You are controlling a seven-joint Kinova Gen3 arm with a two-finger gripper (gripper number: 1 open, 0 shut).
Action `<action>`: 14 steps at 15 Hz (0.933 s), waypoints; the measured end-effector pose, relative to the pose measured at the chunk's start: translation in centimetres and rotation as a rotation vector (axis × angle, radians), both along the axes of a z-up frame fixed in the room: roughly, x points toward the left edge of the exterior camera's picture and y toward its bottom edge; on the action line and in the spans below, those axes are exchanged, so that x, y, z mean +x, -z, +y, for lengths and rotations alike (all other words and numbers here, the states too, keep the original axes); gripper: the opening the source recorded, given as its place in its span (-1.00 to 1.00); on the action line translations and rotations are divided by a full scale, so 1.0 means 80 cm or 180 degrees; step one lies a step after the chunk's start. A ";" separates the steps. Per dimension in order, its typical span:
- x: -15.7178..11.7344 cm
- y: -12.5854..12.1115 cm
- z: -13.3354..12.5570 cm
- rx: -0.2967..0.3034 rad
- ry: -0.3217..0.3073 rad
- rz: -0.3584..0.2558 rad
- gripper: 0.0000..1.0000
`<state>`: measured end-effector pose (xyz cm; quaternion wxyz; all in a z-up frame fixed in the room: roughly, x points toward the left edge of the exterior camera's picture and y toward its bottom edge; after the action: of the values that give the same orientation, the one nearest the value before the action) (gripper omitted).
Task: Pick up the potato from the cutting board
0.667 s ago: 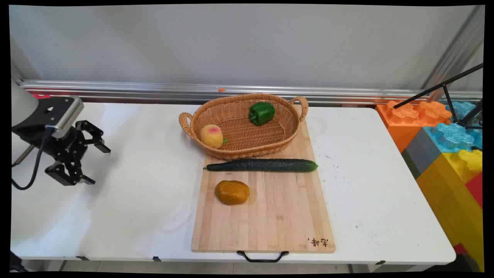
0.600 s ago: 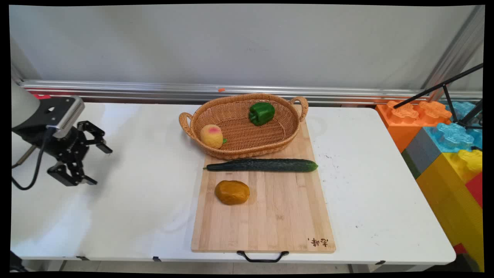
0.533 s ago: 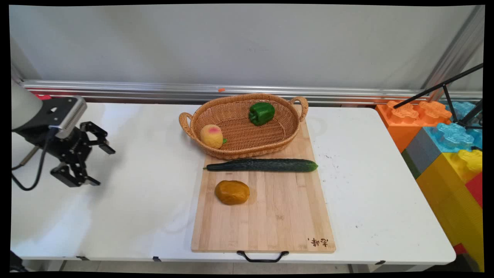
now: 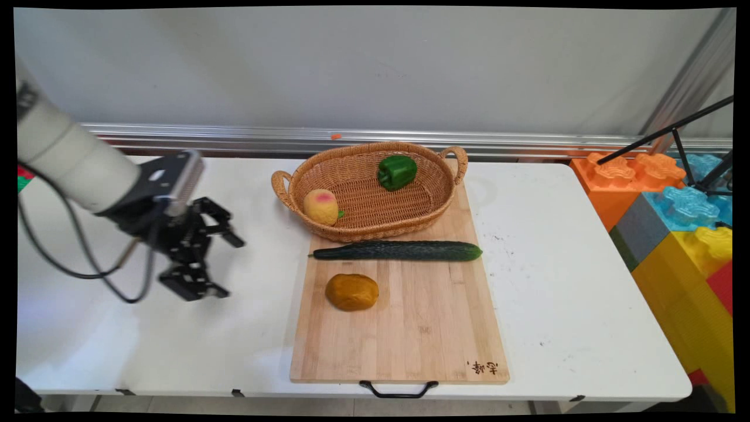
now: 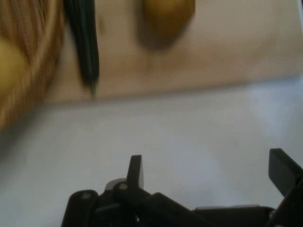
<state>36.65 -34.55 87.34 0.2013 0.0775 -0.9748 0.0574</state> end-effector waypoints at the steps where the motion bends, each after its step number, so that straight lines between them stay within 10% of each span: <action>1: -0.013 -0.002 -0.002 -0.0014 0.0008 0.0015 1.00; 14: -0.129 0.075 -0.060 -0.0151 0.0180 0.0217 1.00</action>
<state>26.30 -39.33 81.36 0.2378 0.0471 -0.9675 0.0721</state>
